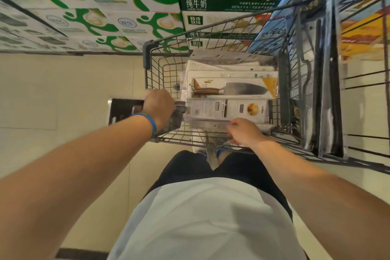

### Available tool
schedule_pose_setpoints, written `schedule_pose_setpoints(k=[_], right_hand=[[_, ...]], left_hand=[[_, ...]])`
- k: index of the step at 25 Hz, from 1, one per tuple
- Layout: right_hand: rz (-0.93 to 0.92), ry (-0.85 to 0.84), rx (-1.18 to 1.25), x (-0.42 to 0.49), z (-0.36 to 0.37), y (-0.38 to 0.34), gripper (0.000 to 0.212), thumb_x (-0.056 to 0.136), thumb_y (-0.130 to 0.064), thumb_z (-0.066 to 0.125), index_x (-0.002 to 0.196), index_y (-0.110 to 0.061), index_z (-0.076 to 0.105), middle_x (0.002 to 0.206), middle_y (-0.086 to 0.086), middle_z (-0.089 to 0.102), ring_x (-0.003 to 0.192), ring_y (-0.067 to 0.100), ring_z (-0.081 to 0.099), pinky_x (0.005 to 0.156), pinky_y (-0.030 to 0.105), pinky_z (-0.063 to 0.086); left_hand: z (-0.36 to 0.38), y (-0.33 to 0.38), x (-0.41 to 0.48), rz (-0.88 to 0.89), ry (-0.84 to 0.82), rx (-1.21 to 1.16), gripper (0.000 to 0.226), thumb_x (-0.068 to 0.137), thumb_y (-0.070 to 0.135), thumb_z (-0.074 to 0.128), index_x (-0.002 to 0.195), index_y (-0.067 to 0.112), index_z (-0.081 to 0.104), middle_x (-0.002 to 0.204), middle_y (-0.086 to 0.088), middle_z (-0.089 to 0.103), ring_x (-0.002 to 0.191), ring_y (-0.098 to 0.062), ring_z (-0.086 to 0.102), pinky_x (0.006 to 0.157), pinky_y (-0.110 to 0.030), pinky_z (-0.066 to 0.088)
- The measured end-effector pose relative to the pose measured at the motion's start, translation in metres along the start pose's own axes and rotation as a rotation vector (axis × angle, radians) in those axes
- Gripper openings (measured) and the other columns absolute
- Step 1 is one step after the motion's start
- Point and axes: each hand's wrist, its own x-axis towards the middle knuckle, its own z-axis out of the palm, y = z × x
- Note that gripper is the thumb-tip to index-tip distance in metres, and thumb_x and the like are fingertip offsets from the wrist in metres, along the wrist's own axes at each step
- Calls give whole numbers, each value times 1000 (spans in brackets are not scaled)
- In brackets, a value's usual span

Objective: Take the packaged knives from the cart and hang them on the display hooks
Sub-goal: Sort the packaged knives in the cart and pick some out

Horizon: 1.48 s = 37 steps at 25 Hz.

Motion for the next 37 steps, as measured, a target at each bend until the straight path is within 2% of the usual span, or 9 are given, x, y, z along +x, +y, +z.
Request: schedule_pose_setpoints(k=[6,11,17,21,23,25,29,32,37], right_hand=[[-3,18,-333,47,12,15,22,104,-36,48,92,-24,63,89,1,67,73,10,58,57,27,39],[-145,19,-501,107,46,3,33,98,-17,56,130,-16,60,123,6,64,102,25,61,80,36,49],[-338,124,-814,153,68,2,61,93,-8,57,150,-13,37,150,14,39,131,35,46,87,45,54],[-312,226,-870,156,82,-2,73,99,-22,49,161,-10,14,159,27,28,148,46,26,100,56,51],[-307,235,-870,161,88,-4,75,100,-26,50,161,-8,10,158,30,27,147,49,25,105,61,46],[-298,255,-856,167,91,-8,75,97,-27,52,158,-6,13,155,32,29,144,51,29,105,64,45],[-291,251,-841,171,89,-6,88,86,-22,65,159,-8,17,154,29,35,141,52,34,104,64,46],[-278,224,-842,174,86,-3,108,81,-36,77,161,-12,9,160,26,27,145,51,26,106,63,44],[-287,259,-945,174,84,-6,105,86,-22,75,162,-12,3,159,29,29,145,51,29,101,56,49]], left_hand=[[15,38,35,-16,-60,108,70,92,43,57,146,5,36,142,-21,43,130,-40,43,109,-60,32],[44,55,76,146,-71,76,105,79,55,71,157,25,8,146,-17,36,128,-37,41,106,-54,34],[38,62,89,-13,-169,-140,50,90,36,61,137,22,50,118,-9,50,112,-30,49,82,-40,36],[41,43,85,-94,-257,39,47,82,37,63,125,21,56,101,-13,50,103,-31,47,87,-43,37],[53,40,88,-21,-248,175,59,81,44,63,131,13,54,125,-15,53,126,-37,38,105,-52,31],[63,44,95,75,-248,222,71,85,46,61,146,14,42,156,-16,32,148,-41,12,115,-61,16],[83,66,102,44,-202,50,74,93,38,57,152,3,29,155,-20,31,143,-37,27,117,-51,22],[90,74,104,102,-33,-8,52,96,32,53,141,8,46,139,-17,47,129,-34,43,111,-47,34],[81,89,98,177,23,-590,30,93,10,56,123,13,56,122,-12,57,107,-32,58,83,-44,55]])
